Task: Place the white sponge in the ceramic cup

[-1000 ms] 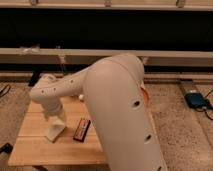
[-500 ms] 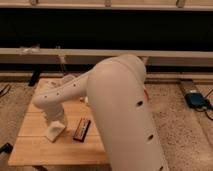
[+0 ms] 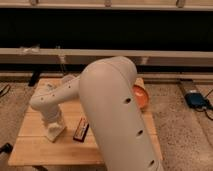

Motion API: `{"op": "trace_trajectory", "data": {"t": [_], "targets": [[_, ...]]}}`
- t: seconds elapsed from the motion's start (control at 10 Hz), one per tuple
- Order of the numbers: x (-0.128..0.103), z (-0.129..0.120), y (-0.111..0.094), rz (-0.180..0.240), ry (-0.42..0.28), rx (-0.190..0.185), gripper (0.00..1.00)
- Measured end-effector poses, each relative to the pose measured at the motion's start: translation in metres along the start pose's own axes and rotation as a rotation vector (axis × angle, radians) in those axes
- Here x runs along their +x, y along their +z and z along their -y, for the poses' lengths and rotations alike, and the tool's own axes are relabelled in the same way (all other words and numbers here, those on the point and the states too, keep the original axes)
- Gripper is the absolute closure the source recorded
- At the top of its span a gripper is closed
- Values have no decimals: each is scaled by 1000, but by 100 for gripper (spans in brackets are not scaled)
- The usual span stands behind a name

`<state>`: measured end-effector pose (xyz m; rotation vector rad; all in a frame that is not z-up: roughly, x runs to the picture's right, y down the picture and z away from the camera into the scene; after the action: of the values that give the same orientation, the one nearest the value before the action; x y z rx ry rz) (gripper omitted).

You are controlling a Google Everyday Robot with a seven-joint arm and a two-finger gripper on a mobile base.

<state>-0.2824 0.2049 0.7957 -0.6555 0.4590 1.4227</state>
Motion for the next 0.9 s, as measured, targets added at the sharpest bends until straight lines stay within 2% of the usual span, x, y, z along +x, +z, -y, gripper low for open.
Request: {"op": "trace_trajectory", "data": {"t": [0.8, 0.9], "targets": [[-14, -2, 21, -24, 21, 37, 35], [-14, -3, 22, -26, 23, 40, 40]]}}
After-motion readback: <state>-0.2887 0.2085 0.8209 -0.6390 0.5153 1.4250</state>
